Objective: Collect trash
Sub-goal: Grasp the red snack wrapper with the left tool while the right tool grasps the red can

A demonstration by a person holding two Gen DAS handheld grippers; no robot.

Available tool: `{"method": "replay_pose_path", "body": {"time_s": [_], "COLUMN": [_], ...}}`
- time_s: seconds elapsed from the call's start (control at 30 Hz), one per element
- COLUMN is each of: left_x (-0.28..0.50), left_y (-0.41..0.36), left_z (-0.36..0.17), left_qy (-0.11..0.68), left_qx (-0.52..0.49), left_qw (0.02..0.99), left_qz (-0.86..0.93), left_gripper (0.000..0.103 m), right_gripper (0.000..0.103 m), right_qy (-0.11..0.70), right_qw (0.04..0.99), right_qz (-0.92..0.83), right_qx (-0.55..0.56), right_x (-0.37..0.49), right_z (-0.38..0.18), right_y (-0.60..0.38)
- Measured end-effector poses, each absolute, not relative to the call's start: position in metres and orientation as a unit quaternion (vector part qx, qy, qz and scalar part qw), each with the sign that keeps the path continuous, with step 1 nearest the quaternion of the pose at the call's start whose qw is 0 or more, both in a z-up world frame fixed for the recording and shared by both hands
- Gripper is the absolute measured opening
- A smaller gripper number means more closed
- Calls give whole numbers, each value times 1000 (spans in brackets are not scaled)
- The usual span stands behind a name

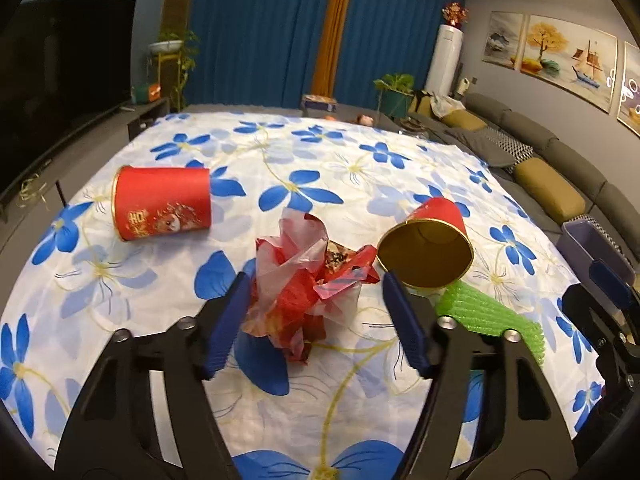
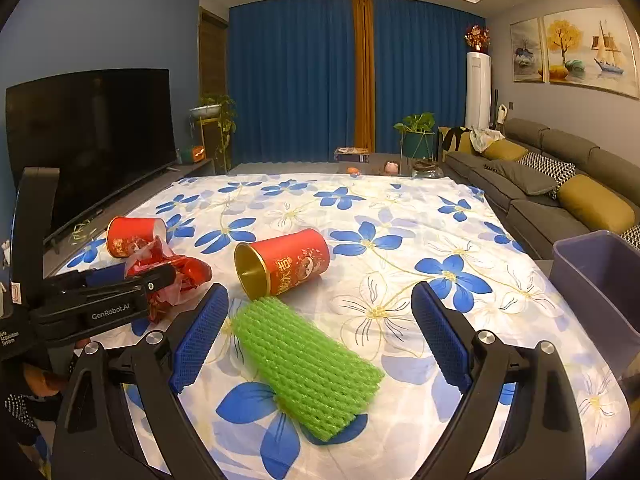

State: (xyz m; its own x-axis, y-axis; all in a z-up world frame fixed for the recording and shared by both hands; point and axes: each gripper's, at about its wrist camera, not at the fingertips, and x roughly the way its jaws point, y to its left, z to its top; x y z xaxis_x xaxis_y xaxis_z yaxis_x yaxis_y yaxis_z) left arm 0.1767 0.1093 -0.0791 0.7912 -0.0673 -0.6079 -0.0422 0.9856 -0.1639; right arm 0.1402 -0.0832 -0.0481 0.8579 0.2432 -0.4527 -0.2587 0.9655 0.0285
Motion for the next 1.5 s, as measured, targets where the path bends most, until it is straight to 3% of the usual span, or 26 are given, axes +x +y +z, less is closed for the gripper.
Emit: {"method": "replay_pose_path", "body": {"time_s": [0.13, 0.33, 0.67, 1.0, 1.4, 1.5], "left_x": [180, 176, 143, 121, 119, 119], "left_y": [109, 111, 131, 155, 160, 158], "left_z": [-83, -83, -65, -55, -56, -55], "left_qy": [336, 334, 295, 270, 272, 274], "left_qx": [-90, -94, -125, -139, -135, -135], "left_qw": [937, 937, 947, 951, 950, 950], "left_qz": [-23, -28, 7, 49, 69, 67], "left_gripper": [31, 22, 21, 21, 21, 21], "right_gripper": [89, 89, 87, 78, 38, 32], "right_qy": [235, 243, 254, 280, 324, 331], "right_qw": [963, 961, 959, 952, 938, 935], "right_qz": [132, 131, 120, 125, 120, 121], "right_qx": [-18, -26, -27, -23, -31, -27], "right_x": [144, 149, 163, 189, 224, 229], "right_z": [-48, -50, -54, -63, -79, -81], "right_y": [-76, -67, -61, -45, -27, -28]}}
